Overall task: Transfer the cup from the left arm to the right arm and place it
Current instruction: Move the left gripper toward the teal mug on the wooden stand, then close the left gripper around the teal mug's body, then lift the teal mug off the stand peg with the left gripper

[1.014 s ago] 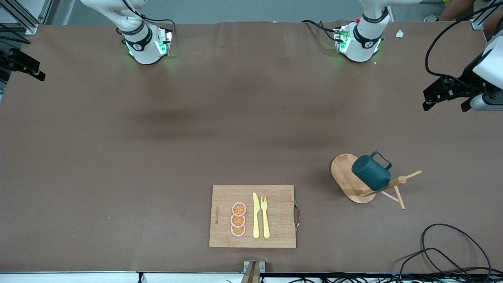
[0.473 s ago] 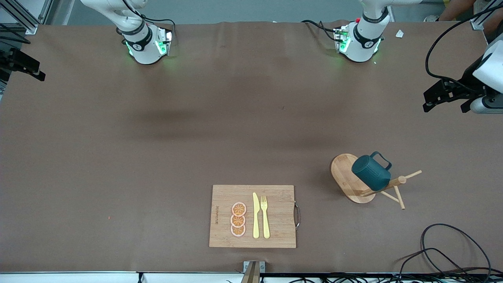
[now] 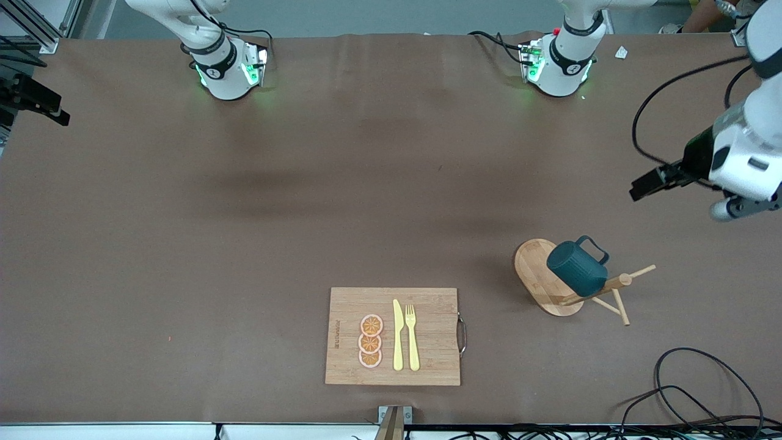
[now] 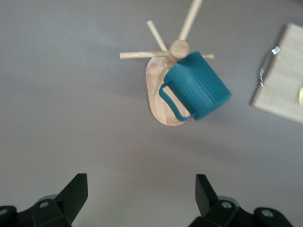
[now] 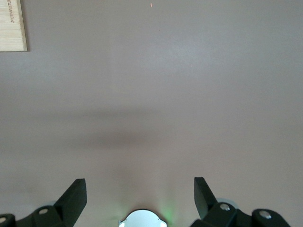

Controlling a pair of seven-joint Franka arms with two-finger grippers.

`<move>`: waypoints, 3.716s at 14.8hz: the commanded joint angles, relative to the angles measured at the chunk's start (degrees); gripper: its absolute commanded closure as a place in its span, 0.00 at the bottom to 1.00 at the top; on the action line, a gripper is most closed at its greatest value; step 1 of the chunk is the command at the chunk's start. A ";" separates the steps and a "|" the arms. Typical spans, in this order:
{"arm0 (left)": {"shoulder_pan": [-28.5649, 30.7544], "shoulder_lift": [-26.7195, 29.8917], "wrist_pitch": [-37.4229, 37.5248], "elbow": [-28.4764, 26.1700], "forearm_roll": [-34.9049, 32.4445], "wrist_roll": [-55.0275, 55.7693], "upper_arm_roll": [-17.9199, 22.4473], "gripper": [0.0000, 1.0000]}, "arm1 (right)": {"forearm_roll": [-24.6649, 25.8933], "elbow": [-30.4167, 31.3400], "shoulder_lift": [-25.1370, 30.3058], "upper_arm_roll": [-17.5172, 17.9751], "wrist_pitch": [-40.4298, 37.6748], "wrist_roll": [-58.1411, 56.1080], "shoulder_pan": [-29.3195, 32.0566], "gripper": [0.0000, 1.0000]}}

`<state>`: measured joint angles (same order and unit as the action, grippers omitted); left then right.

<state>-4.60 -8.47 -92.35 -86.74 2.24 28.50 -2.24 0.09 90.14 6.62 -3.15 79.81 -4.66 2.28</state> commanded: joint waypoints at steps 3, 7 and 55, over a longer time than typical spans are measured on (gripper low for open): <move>0.03 -10.93 -1.68 7.98 5.22 17.51 -0.05 0.00 | -0.61 -1.02 0.24 0.43 -0.27 -0.44 1.42 0.00; -0.23 -15.78 -5.64 9.22 8.30 25.98 -0.05 0.00 | -0.61 -1.02 0.24 0.51 -0.36 -0.09 1.15 0.00; 0.12 -19.75 -12.33 8.96 13.94 32.75 -4.53 0.35 | -0.35 -1.02 0.07 0.51 -0.36 0.08 1.33 0.00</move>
<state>-4.59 -30.21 -106.32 -77.48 15.10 59.60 -5.79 0.09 89.34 6.60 -3.40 79.76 -4.63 2.32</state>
